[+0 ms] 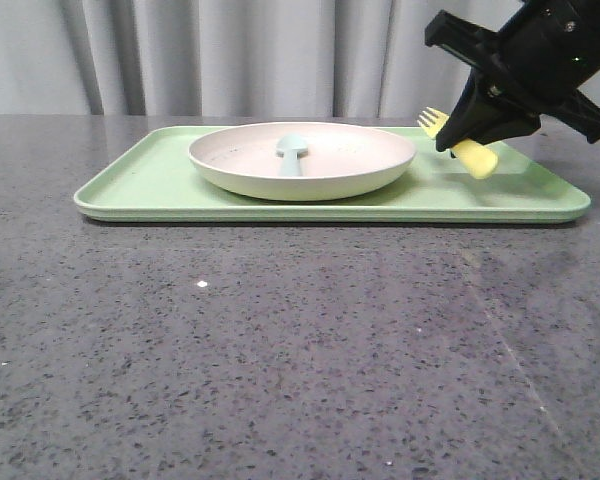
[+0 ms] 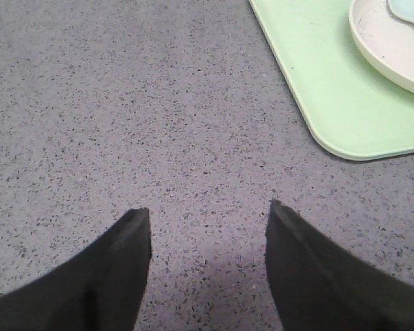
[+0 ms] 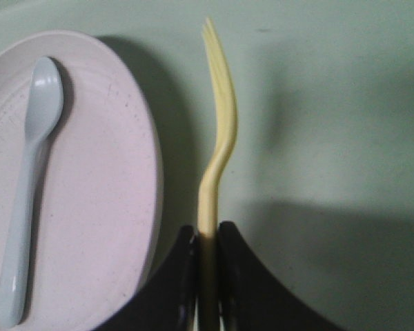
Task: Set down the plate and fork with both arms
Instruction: 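Lift the fork out of the plate and carry it beside the plate, then lower the fork onto the tray next to the plate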
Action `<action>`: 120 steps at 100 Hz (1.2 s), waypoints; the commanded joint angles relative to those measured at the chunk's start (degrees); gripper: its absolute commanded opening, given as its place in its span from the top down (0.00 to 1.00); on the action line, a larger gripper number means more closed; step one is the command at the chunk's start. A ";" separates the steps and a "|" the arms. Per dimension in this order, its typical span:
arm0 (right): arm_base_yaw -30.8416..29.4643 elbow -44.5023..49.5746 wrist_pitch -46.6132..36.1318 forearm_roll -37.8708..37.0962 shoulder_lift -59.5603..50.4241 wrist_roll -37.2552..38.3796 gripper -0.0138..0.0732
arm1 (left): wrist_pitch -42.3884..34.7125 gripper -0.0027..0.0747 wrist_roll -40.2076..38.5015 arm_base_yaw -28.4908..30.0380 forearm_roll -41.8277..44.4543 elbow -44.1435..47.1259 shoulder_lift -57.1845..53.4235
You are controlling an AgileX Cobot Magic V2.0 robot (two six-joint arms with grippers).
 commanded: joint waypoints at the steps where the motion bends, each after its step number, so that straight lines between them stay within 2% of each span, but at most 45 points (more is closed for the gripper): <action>1: -0.36 -1.29 -2.65 1.92 -2.53 -1.04 0.97 | -3.07 0.48 -0.24 0.06 -0.72 -1.57 -0.26; 120: -0.36 -1.29 -2.97 1.88 0.88 -1.70 0.97 | -3.07 0.48 -0.24 0.06 -0.72 -1.57 -0.26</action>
